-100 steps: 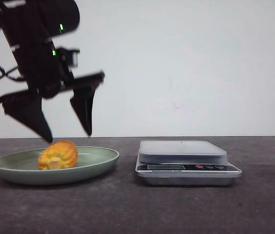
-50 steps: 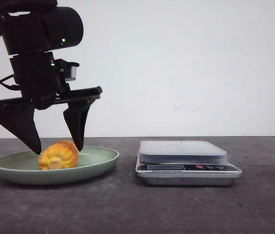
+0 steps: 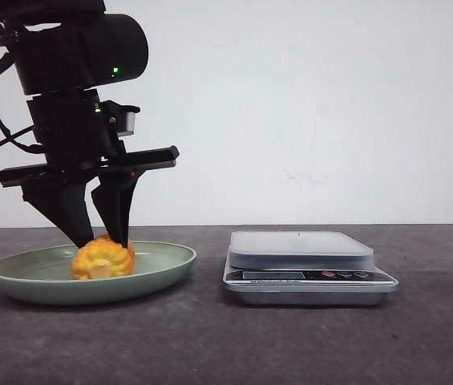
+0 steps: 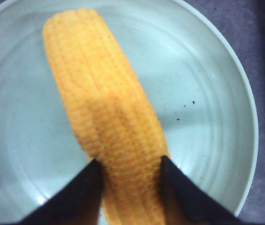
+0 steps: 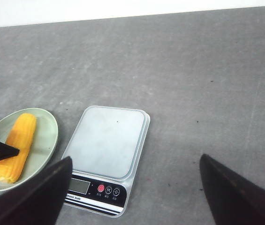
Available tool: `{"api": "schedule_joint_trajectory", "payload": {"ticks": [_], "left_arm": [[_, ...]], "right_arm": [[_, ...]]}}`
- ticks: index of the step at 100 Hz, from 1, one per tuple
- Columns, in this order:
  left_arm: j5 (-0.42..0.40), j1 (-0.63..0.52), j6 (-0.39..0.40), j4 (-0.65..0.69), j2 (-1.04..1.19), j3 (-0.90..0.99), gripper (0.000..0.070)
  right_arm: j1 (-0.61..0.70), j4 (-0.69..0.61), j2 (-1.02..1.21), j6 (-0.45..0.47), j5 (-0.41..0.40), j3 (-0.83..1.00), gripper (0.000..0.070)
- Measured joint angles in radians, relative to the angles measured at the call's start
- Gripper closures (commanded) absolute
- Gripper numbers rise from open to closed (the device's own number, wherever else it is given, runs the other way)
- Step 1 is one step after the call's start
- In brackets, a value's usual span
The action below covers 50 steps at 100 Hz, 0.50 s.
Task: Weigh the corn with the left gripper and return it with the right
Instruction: 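Lower the left gripper over the corn cob on the plate and close it, then lift the corn with the left gripper, carry it onto the scale, release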
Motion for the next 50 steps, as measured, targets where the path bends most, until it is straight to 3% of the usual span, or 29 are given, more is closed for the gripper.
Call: {"api": "schedule_joint_trajectory", "payload": {"ticks": [22,50], "left_arm": [[0.001,-0.002,0.001,-0.016,-0.031,-0.004,0.0697],[0.021,-0.066,0.002,-0.039,-0.269,0.05,0.0697]], "right_arm": [[0.0,0.0,0.0,-0.003,0.0,0.0,0.0151],[0.0,0.0,0.0,-0.003,0.0,0.0,0.0151]]}}
